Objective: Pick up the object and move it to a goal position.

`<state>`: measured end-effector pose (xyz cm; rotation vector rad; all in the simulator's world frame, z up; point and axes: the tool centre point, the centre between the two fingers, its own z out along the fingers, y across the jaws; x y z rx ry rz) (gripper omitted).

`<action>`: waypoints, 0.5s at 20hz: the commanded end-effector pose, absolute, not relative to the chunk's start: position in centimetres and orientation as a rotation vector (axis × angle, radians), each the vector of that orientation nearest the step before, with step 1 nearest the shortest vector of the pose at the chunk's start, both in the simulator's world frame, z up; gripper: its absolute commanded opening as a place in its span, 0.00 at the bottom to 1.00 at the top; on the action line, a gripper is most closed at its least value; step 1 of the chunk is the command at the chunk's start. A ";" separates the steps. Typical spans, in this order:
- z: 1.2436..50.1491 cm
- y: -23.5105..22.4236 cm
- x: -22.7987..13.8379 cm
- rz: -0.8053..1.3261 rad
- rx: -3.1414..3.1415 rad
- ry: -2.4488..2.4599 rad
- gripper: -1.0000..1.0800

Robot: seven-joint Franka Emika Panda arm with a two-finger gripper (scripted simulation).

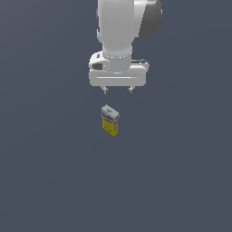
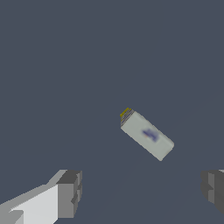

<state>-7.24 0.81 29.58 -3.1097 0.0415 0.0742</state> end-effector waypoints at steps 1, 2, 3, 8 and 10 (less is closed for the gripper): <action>29.6 0.8 -7.2 0.074 -3.110 0.042 0.96; 29.6 0.8 -7.2 0.073 -3.110 0.042 0.96; 29.7 0.8 -7.2 0.071 -3.110 0.043 0.96; 30.6 0.8 -6.8 0.042 -3.113 0.058 0.96; 30.9 0.9 -6.8 0.035 -3.113 0.063 0.96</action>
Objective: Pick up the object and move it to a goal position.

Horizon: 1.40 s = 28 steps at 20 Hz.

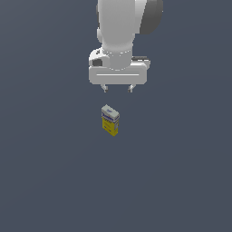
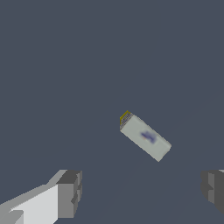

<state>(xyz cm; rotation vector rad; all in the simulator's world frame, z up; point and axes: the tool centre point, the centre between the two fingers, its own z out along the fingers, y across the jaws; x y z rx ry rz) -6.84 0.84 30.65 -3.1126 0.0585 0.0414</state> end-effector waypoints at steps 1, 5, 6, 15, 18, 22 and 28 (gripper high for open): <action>30.9 0.9 -6.8 0.034 -3.113 0.064 0.96; 30.7 0.8 -6.8 0.036 -3.113 0.053 0.96; 30.7 0.8 -6.8 0.036 -3.114 0.045 0.96; 29.5 0.3 -6.6 0.030 -3.114 -0.104 0.96; 28.9 0.1 -6.6 0.026 -3.112 -0.186 0.96; 27.9 -0.3 -6.5 0.022 -3.103 -0.322 0.96; 26.1 -1.0 -6.5 0.015 -3.076 -0.547 0.96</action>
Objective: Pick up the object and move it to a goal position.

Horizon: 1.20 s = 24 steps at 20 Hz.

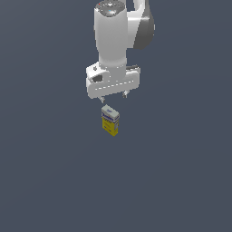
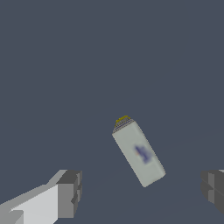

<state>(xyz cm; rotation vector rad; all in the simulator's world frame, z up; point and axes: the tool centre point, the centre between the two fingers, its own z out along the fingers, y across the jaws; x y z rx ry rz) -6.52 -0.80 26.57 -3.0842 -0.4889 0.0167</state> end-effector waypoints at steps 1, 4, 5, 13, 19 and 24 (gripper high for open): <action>25.8 -1.1 -6.5 0.014 -3.069 -0.585 0.96; 25.0 -1.4 -6.5 0.011 -3.048 -0.696 0.96; 24.7 -1.5 -6.6 0.010 -3.040 -0.734 0.96; 22.5 -2.4 -6.7 0.004 -2.962 -1.026 0.96; 21.2 -2.8 -6.9 0.001 -2.903 -1.191 0.96; 20.6 -3.1 -7.0 0.000 -2.869 -1.278 0.96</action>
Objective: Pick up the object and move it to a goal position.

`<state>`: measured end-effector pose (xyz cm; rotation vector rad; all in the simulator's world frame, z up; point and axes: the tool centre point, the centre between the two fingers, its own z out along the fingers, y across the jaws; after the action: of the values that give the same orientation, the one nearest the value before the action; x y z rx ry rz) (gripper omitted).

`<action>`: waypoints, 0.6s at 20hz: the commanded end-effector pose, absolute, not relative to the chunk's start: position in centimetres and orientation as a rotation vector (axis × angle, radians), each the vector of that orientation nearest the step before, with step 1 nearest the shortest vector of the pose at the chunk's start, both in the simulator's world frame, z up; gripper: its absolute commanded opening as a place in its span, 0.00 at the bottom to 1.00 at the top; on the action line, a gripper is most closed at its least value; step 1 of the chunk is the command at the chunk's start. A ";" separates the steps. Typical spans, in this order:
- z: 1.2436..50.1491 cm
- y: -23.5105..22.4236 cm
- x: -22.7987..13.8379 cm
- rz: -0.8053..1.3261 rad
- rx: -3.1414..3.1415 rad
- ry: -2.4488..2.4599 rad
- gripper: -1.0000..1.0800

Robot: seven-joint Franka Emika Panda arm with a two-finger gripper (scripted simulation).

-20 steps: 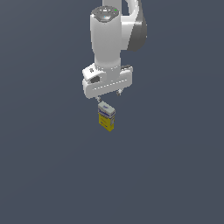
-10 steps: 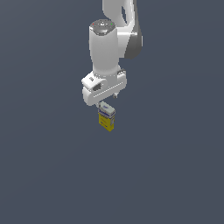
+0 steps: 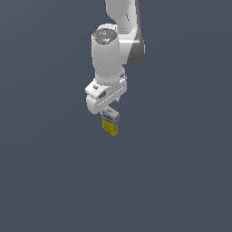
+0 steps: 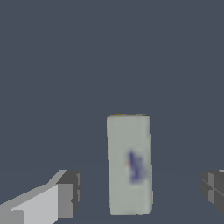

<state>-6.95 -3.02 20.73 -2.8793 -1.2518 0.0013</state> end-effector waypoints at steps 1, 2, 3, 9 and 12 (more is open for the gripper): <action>20.5 -3.1 -7.0 0.000 -2.864 -1.290 0.96; 20.4 -3.2 -7.0 0.000 -2.860 -1.300 0.96; 20.3 -3.2 -7.0 0.000 -2.856 -1.308 0.96; 20.2 -3.2 -7.0 0.000 -2.852 -1.316 0.96; 19.7 -3.2 -7.0 0.000 -2.852 -1.317 0.96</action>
<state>-7.02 -3.21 20.00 -2.8526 -1.3164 -0.0005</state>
